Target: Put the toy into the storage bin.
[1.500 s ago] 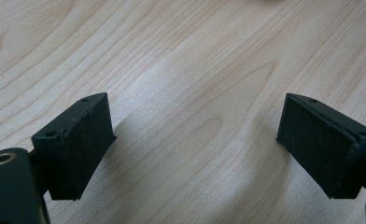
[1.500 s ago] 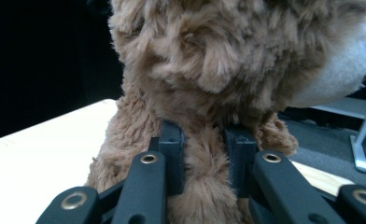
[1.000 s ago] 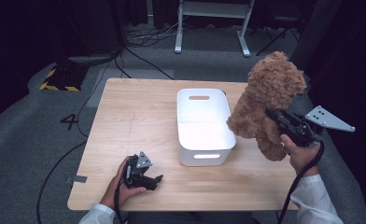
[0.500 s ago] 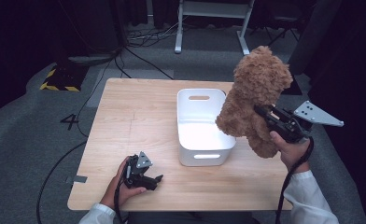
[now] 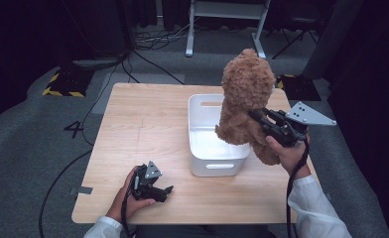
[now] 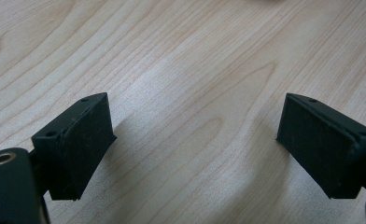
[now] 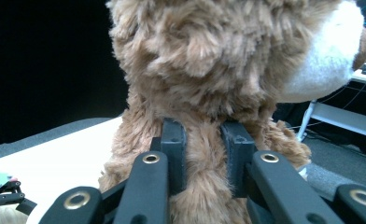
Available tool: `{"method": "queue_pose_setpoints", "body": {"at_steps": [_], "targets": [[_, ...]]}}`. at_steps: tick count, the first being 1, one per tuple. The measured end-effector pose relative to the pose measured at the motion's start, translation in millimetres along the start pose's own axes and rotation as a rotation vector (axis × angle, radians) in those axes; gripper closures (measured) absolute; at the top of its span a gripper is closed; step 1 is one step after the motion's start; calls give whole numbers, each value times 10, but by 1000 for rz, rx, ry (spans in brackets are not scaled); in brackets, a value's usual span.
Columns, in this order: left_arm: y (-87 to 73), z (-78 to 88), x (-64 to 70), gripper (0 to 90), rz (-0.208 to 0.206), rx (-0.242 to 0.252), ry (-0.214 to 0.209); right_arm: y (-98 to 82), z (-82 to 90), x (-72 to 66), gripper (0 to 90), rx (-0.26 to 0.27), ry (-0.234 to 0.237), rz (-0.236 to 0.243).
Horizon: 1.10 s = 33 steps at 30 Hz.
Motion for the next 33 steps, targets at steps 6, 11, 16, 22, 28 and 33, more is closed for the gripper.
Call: {"method": "queue_pose_setpoints", "body": {"at_steps": [6,11,16,22,28,33], "targets": [[-1,1,-1,108,0,0,0,8,-104,-51,751,-9,11,-6],[-2,2,-1,109,-1,1,-1,-16,-194,-128,751,-30,28,5],[-1,2,-1,109,-1,1,-2,-48,-284,-190,751,-56,42,12],[-1,2,-1,109,-1,1,-2,-105,-377,-251,751,-83,61,16],[-2,2,-1,109,-1,0,-2,-133,-461,-321,749,-116,71,46],[-2,2,0,109,0,0,-2,-166,-523,-350,749,-150,81,53]]}}
Point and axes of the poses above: each handheld gripper's, and its own axes: z roughly backward along the jaws, y roughly out of its top, x roughly to its right, the point moved 7 cm from there along -z, roughly forward along the jaws, and after that the axes turned 13 degrees about z, right-handed, at the moved point
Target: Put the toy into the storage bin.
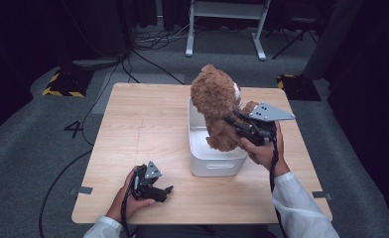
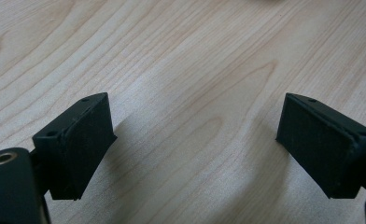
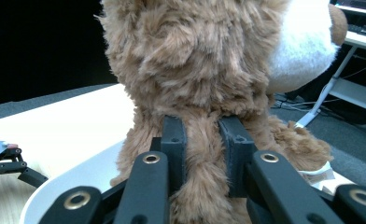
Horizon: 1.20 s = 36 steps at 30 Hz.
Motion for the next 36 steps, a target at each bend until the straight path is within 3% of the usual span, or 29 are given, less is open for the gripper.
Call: {"method": "queue_pose_setpoints", "body": {"at_steps": [17,21,26,36], "targets": [[-2,2,1,114,-1,3,-8,66,-208,-183,759,-89,39,73],[-1,4,-4,117,-9,0,-14,101,-269,-229,761,-113,57,77],[0,4,-6,119,-14,0,-17,59,-386,-306,761,-186,106,84],[-2,5,-2,121,-14,0,-20,10,-493,-332,778,-248,128,87]]}}
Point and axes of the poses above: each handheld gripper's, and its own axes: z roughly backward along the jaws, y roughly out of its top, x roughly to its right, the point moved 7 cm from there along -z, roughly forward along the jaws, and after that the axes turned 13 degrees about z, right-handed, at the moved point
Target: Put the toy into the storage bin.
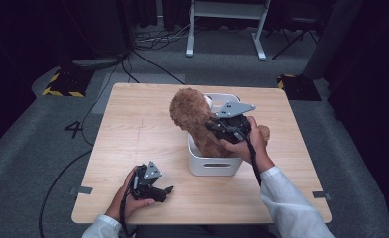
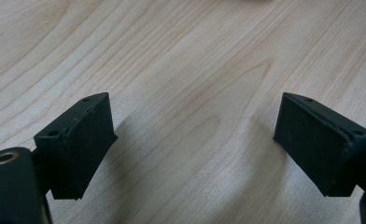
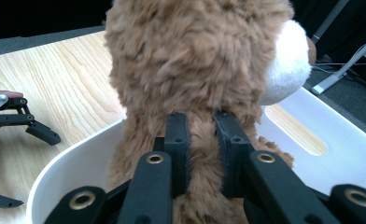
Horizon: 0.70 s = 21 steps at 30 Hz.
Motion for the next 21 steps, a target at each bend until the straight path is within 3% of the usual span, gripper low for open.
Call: {"method": "queue_pose_setpoints", "body": {"at_steps": [11,15,19,21], "targets": [[0,2,0,123,-2,0,3,-49,-68,-22,773,-60,33,-42],[0,2,0,123,-2,0,3,-90,-100,-41,773,-105,40,-53],[0,2,-1,123,-2,0,3,-181,-165,-76,790,-153,66,-38],[0,2,-1,123,-2,1,5,-206,-175,-81,818,-146,57,-36]]}}
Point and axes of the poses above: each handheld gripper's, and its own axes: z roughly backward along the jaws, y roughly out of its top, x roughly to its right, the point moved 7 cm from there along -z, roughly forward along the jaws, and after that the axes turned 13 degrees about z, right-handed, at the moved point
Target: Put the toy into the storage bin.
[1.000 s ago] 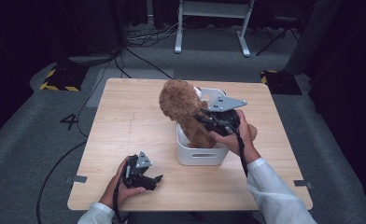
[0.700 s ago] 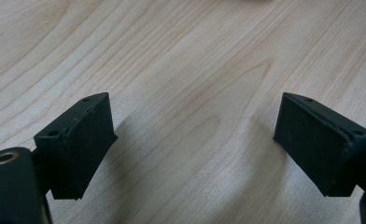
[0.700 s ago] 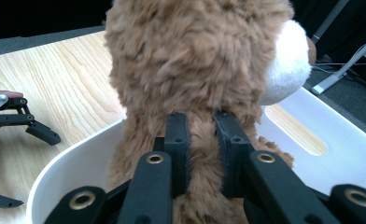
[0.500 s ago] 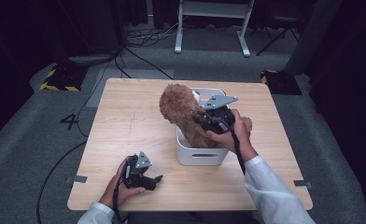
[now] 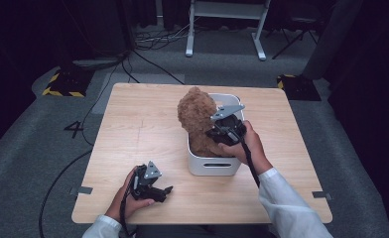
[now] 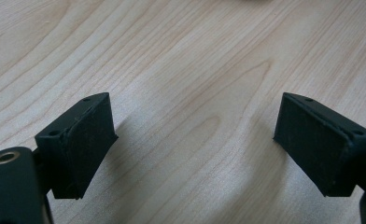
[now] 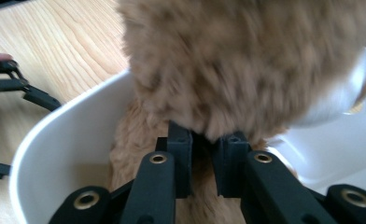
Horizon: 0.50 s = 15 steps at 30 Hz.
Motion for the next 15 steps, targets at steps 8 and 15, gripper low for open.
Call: {"method": "queue_pose_setpoints", "body": {"at_steps": [8,15], "targets": [[-1,1,1,123,0,-1,-1,-14,-5,1,805,17,19,-8],[-1,1,1,124,0,1,2,-20,-22,-1,773,21,24,-7]]}}
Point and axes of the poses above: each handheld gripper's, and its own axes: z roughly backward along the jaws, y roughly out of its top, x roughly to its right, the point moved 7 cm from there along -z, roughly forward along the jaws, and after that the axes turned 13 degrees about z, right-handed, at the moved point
